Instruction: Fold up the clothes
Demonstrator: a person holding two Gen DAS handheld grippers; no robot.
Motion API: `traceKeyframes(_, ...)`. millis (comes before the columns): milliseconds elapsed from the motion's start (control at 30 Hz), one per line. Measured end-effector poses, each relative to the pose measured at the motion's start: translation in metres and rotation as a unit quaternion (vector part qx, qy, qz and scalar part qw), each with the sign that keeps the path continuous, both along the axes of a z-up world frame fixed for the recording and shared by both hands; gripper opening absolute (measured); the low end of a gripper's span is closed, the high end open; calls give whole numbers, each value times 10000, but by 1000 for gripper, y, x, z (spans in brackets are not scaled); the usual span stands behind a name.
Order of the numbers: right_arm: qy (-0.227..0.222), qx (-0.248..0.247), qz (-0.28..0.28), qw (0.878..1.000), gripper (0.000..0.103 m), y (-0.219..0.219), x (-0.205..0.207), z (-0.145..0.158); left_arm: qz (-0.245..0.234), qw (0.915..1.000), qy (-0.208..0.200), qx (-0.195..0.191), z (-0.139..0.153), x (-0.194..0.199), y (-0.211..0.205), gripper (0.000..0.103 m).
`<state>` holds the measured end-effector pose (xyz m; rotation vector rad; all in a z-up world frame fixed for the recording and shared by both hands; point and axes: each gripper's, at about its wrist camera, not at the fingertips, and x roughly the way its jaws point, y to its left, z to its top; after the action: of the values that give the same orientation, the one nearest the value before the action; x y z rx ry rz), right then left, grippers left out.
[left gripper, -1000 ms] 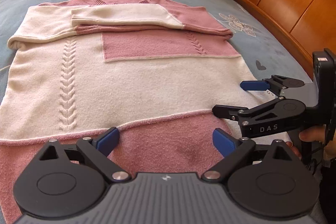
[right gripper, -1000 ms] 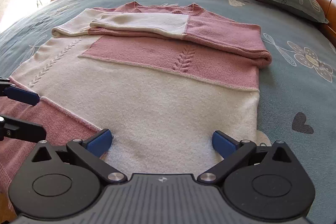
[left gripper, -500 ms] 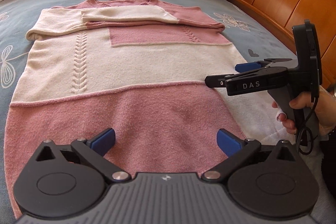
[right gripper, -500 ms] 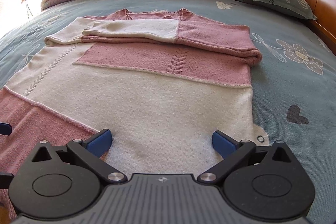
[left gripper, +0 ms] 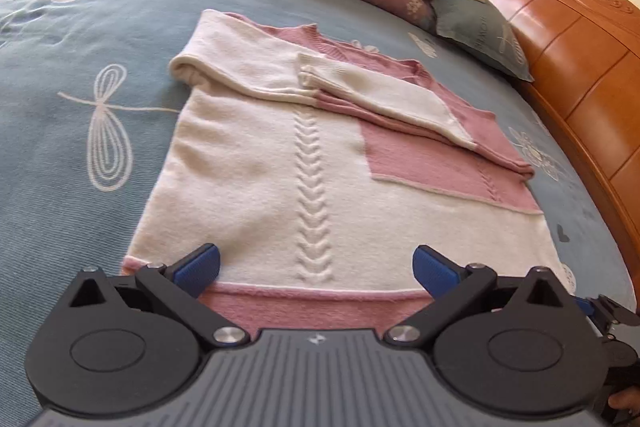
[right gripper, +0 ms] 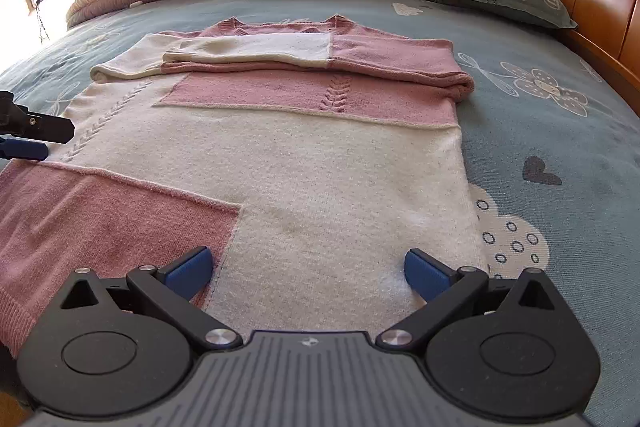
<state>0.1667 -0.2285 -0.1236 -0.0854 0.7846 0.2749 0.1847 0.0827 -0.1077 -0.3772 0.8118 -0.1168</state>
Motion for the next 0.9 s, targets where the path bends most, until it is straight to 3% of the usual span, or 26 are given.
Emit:
traceKeyframes(100, -67, -45, -10, 10000, 103, 2, -2, -1, 103, 9999, 90, -106, 4, 2, 14, 102)
traceKeyframes(267, -54, -39, -129, 9999, 103, 5, 3, -1, -197, 9998, -21, 65, 17, 12, 12, 102)
traceKeyframes(500, -64, -56, -199, 9998, 103, 8, 6, -2, 37, 9997, 220, 85, 3, 26, 16, 102)
traceKeyframes(600, -85, -67, -215, 9997, 103, 9, 7, -2, -25, 9998, 154, -82, 12, 16, 10, 102)
traceKeyframes(800, -109, -57, -225, 9997, 103, 9, 7, -3, -686, 9965, 82, -471, 15, -15, -24, 102)
traceKeyframes(900, -132, -55, -223, 9996, 103, 9, 6, -3, -571, 9972, 198, -433, 4, -27, -26, 102)
